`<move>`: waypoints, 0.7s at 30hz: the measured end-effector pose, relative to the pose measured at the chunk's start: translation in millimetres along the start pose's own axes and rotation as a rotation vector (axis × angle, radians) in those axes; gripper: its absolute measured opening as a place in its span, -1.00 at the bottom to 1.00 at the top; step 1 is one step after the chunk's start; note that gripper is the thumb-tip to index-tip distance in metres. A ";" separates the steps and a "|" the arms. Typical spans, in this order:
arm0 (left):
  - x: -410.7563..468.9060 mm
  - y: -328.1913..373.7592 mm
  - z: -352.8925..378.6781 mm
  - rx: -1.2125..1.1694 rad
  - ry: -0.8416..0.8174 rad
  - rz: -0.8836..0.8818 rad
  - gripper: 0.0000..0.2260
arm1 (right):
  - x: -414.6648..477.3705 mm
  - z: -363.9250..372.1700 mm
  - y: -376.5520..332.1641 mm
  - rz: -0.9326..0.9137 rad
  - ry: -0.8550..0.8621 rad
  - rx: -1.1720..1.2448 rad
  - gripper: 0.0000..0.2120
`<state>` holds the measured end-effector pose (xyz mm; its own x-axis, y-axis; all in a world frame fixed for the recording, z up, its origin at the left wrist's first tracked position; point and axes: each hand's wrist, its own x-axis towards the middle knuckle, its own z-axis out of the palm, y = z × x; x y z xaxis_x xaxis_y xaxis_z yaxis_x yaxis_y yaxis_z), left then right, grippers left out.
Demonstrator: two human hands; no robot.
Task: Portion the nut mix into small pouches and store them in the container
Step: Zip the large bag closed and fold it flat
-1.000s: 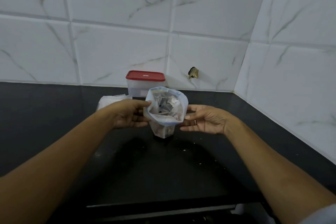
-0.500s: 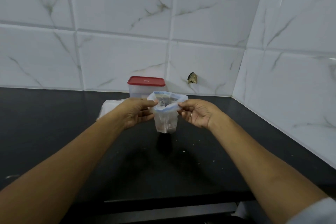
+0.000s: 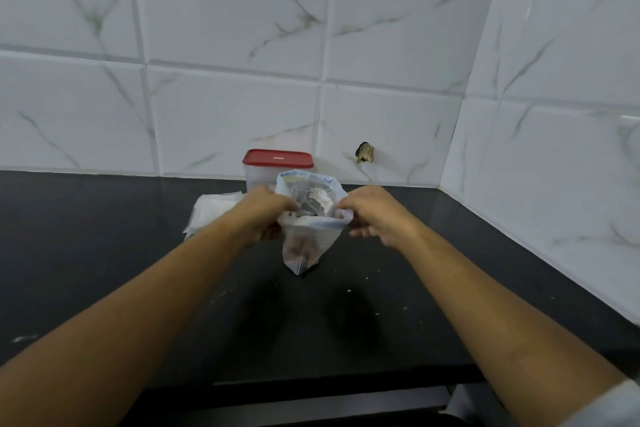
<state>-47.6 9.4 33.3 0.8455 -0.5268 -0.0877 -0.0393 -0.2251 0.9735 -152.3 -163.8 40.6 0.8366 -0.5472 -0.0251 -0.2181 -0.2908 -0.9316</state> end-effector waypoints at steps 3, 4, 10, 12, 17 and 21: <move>1.2 3.6 -8.9 -0.269 -0.083 -0.126 -0.82 | -1.3 -9.3 0.1 0.143 -0.166 0.384 -0.90; 2.0 3.7 -11.1 -0.327 -0.104 -0.145 -0.81 | -0.1 -11.2 1.7 0.161 -0.193 0.448 -0.86; 0.8 1.1 -16.2 -0.580 -0.260 -0.207 -0.85 | 0.9 -7.3 5.2 0.208 -0.298 0.560 -0.66; 2.1 -0.8 -19.6 -0.645 -0.268 -0.221 -0.87 | 3.2 -6.9 5.2 0.222 -0.280 0.595 -0.73; 6.2 -4.5 -21.2 -0.744 -0.240 -0.218 -0.91 | 8.3 -7.2 7.7 0.237 -0.263 0.707 -0.82; 5.4 -4.8 -15.2 -0.695 -0.172 -0.202 -0.75 | 9.5 -1.0 8.7 0.214 -0.172 0.641 -0.82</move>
<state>-34.7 20.1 31.4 0.7027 -0.6640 -0.2558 0.5025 0.2086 0.8390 -146.7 -172.4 32.6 0.8874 -0.3936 -0.2398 -0.0915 0.3594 -0.9287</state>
